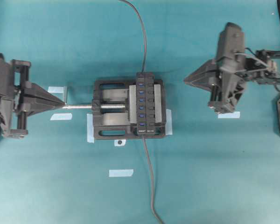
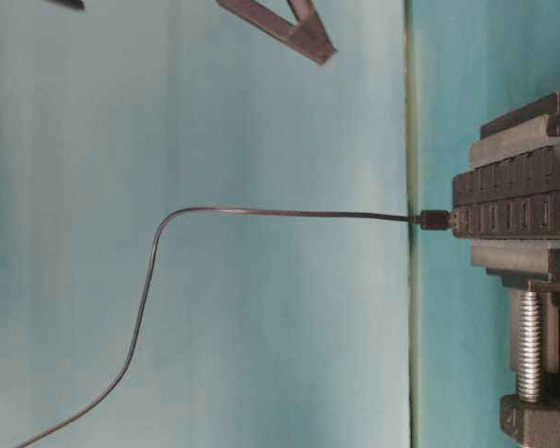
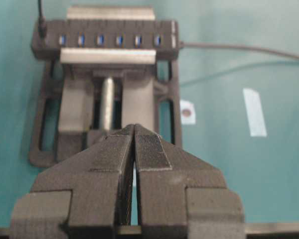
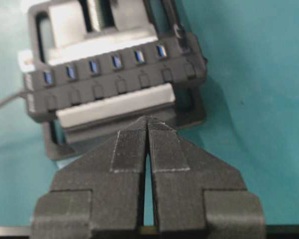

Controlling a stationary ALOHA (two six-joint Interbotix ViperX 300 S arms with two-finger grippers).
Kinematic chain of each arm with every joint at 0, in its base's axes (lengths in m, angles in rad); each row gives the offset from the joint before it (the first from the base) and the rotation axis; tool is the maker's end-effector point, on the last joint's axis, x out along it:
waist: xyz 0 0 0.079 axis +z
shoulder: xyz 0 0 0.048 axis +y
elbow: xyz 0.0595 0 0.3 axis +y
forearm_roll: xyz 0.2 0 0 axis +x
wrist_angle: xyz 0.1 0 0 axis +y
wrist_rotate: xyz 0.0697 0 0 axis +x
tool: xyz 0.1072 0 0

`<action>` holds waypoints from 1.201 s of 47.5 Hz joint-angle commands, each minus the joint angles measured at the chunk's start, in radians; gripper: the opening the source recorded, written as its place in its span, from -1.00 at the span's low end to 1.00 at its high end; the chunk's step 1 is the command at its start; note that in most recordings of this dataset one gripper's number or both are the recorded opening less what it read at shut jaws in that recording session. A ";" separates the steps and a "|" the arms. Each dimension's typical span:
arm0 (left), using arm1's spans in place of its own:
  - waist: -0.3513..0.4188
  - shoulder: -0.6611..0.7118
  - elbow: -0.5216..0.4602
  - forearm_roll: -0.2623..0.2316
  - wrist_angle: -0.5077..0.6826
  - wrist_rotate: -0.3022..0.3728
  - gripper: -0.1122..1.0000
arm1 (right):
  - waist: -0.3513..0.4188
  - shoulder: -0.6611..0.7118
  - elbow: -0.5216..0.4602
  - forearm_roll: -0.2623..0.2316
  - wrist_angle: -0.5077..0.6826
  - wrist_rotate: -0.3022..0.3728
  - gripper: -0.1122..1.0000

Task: Insert the USB into the second port from the front of the fixed hub.
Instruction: 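Move the right gripper over the black USB plug at the hub's end port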

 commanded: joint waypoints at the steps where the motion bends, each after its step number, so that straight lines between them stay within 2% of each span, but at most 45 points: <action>1: 0.002 0.008 -0.031 0.002 -0.005 -0.002 -0.80 | -0.008 0.014 -0.040 -0.012 0.011 0.000 -0.77; 13: 0.002 0.008 -0.032 0.003 -0.005 -0.002 -0.80 | -0.026 0.087 -0.083 -0.020 0.020 -0.023 -0.77; 43: 0.002 0.012 -0.028 0.002 0.008 -0.002 -0.80 | -0.061 0.290 -0.221 -0.020 0.002 -0.146 -0.77; 57: 0.002 0.017 -0.029 0.002 0.021 -0.002 -0.80 | -0.075 0.354 -0.270 -0.018 -0.008 -0.167 -0.77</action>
